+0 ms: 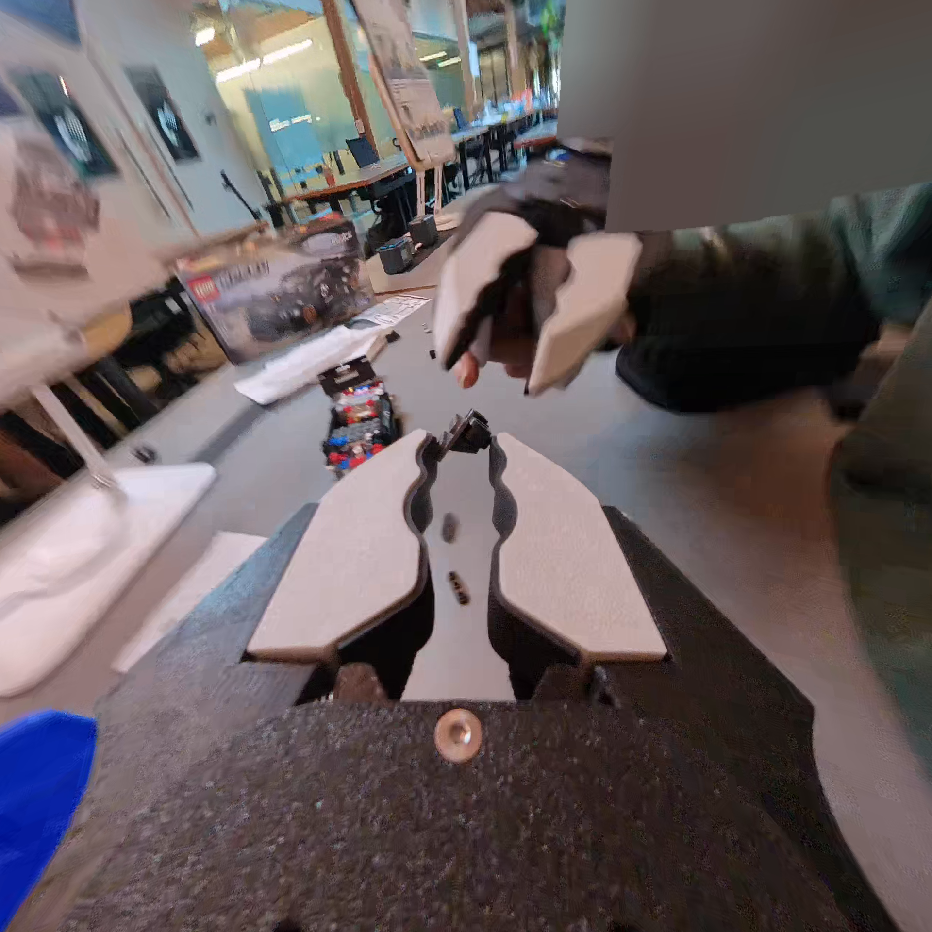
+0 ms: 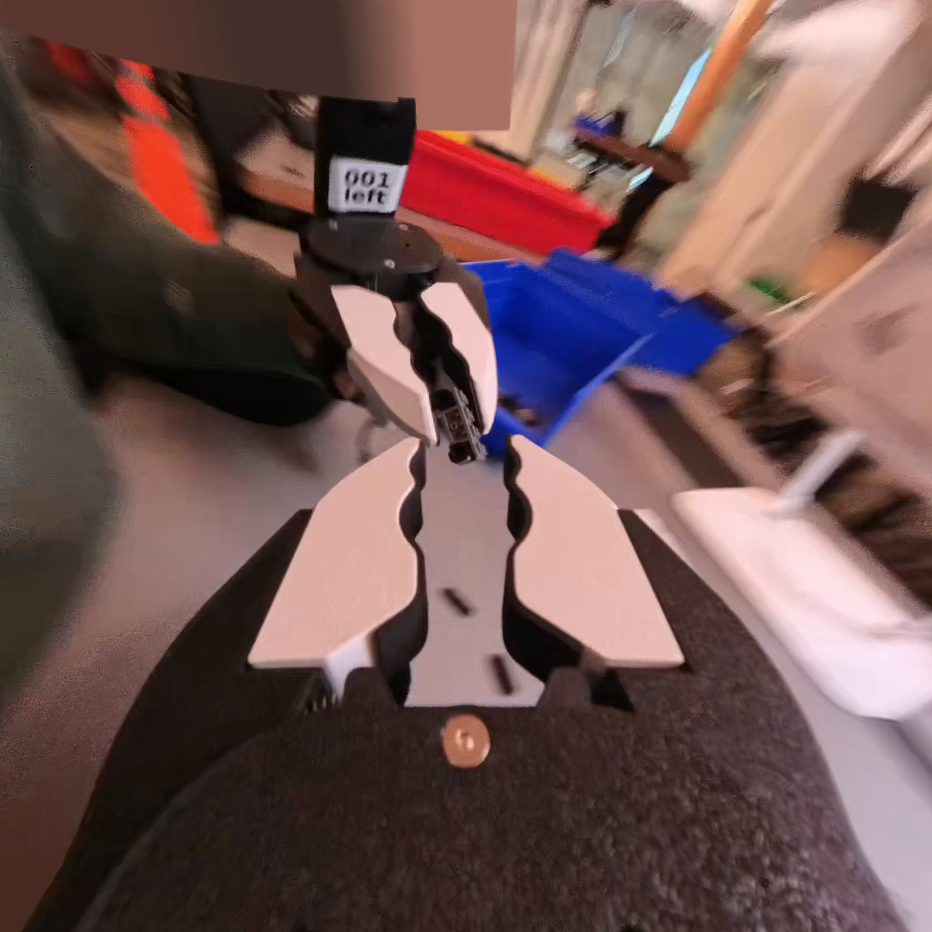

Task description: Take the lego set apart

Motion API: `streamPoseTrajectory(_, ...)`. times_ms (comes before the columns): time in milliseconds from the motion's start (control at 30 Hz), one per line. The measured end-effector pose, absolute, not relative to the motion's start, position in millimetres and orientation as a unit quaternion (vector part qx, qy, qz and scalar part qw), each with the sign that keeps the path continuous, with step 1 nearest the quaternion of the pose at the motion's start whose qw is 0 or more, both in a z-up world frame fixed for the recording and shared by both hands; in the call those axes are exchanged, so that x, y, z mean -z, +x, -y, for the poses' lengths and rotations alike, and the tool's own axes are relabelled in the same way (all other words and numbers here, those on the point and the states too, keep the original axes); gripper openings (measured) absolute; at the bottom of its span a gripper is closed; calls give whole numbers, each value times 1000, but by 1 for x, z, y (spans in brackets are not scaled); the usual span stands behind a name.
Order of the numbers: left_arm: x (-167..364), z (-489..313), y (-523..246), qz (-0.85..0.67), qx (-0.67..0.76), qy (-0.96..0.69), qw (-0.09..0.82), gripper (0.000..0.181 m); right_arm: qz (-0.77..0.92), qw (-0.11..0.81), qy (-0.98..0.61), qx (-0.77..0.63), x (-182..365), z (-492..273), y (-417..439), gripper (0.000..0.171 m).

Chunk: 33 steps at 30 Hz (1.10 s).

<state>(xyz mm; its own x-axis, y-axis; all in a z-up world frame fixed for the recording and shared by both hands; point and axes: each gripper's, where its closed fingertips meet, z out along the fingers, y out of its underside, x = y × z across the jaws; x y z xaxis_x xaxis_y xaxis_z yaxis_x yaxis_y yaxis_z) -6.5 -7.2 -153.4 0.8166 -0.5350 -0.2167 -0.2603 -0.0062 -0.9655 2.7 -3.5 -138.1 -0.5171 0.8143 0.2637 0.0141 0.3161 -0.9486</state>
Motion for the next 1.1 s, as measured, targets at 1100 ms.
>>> streamPoseTrajectory(1100,153,20,30,-334,167,-657,655,18,666,90,-331,-662,166,27,20,37)
